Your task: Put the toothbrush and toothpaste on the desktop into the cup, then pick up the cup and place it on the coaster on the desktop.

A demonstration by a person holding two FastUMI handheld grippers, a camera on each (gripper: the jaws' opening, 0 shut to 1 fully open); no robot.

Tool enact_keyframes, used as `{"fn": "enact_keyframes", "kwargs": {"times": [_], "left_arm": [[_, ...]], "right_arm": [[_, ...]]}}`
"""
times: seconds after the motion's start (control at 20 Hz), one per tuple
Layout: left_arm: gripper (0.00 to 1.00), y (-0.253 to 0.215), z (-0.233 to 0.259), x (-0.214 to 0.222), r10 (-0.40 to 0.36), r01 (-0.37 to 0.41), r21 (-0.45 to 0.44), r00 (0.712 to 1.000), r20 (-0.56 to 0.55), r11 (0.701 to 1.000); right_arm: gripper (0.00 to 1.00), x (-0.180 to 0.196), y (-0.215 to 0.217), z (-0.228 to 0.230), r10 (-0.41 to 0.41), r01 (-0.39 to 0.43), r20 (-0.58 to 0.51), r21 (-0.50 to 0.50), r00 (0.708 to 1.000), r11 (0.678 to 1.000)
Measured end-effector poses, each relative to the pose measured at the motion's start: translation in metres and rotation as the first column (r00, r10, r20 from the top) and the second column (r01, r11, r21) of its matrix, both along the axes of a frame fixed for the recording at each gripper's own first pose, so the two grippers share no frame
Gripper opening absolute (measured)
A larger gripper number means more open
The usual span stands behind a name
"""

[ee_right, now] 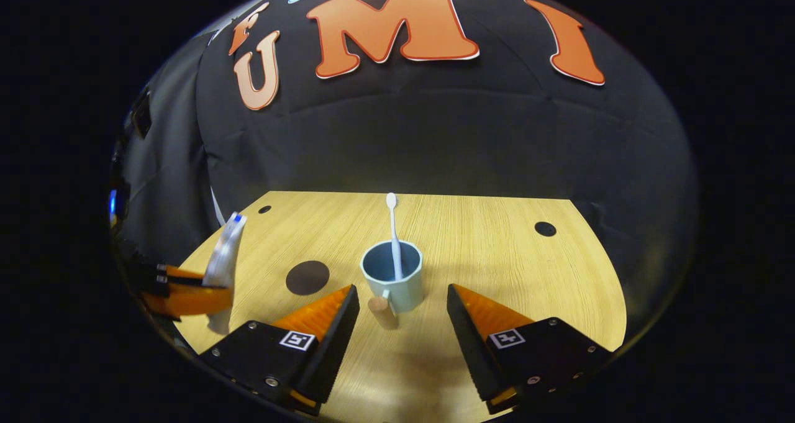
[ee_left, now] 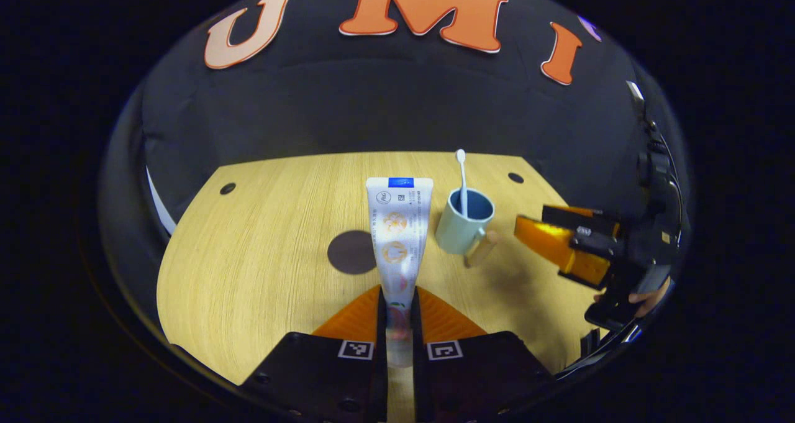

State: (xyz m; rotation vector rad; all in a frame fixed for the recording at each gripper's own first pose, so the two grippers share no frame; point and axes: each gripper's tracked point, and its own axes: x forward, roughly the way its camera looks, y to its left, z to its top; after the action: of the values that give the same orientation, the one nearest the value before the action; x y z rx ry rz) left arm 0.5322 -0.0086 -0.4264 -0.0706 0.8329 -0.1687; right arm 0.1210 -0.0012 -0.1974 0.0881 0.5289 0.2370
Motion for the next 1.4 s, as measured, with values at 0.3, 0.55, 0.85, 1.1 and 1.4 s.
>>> {"fn": "enact_keyframes", "kwargs": {"times": [0.3, 0.55, 0.85, 1.1, 1.4], "left_arm": [[0.16, -0.054, 0.03, 0.079, -0.054, 0.062, -0.024, 0.969, 0.242, 0.998], [0.16, -0.1, 0.058, 0.126, -0.068, 0.106, -0.062, 0.897, 0.438, 0.992], [0.16, -0.126, 0.052, 0.161, -0.004, 0.068, -0.108, 0.861, 0.508, 0.992], [0.16, -0.131, 0.025, 0.176, 0.043, 0.003, -0.085, 0.844, 0.535, 0.996], [0.16, -0.139, -0.008, 0.173, 0.031, -0.016, -0.032, 0.837, 0.546, 0.999]], "right_arm": [[0.92, -0.05, -0.03, -0.01, -0.073, 0.075, -0.073, 0.028, 0.995, 0.997], [0.92, -0.075, -0.055, -0.01, -0.135, 0.139, -0.106, 0.025, 0.985, 0.99], [0.93, -0.087, -0.064, -0.004, -0.144, 0.148, -0.108, 0.023, 0.984, 0.989], [0.93, -0.089, -0.066, -0.01, -0.126, 0.131, -0.135, 0.033, 0.983, 0.991], [0.93, -0.092, -0.07, -0.023, -0.096, 0.099, -0.176, 0.007, 0.98, 0.995]]}}
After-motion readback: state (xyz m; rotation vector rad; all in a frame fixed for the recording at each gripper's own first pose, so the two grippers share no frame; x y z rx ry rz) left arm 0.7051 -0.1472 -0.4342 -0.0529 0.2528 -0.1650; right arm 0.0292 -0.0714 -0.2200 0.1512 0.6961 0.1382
